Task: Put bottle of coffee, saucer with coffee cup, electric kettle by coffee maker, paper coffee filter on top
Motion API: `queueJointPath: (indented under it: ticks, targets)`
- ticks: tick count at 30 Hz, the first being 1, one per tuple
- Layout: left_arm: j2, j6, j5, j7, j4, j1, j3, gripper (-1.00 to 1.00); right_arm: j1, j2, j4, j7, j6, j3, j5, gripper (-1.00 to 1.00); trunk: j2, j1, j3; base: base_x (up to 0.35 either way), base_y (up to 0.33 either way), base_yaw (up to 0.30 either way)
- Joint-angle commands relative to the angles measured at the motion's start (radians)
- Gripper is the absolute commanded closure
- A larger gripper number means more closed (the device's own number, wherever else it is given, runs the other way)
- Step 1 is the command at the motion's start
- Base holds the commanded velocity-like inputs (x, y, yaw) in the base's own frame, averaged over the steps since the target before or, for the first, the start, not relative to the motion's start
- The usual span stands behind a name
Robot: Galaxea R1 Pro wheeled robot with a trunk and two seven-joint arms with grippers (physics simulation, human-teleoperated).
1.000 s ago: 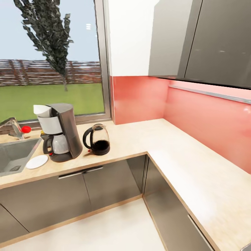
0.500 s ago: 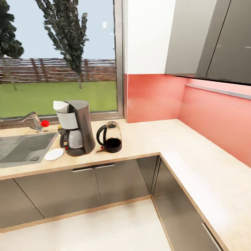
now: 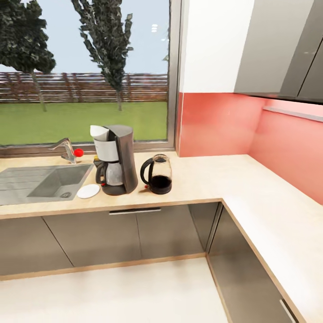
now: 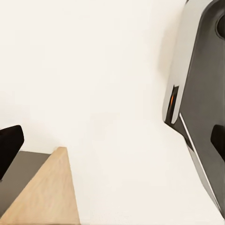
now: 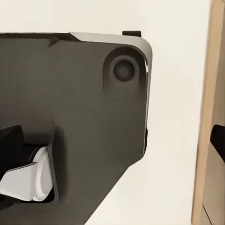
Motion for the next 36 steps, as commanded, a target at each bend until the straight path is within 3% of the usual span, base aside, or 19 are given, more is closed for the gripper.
queueJointPath:
  ticks: [1, 23, 36]
  targets:
    - [0.000, -0.002, 0.010, 0.001, -0.002, 0.000, -0.001, -1.00, -0.001, 0.000, 0.001, 0.004, -0.003, 0.008, -0.010, -1.00, -0.002, 0.001, -0.003, 0.000, 0.000, 0.231]
    - [-0.003, -0.002, 0.009, 0.000, -0.005, 0.000, 0.001, -1.00, -0.001, 0.000, 0.001, 0.004, -0.003, 0.009, -0.010, -1.00, -0.002, 0.001, -0.025, 0.013, 0.001, 0.231]
    - [-0.004, -0.003, 0.009, 0.000, -0.006, -0.001, 0.004, -1.00, -0.001, 0.000, 0.001, 0.004, -0.003, 0.010, -0.010, -1.00, -0.002, 0.001, -0.038, 0.140, 0.212, 0.231]
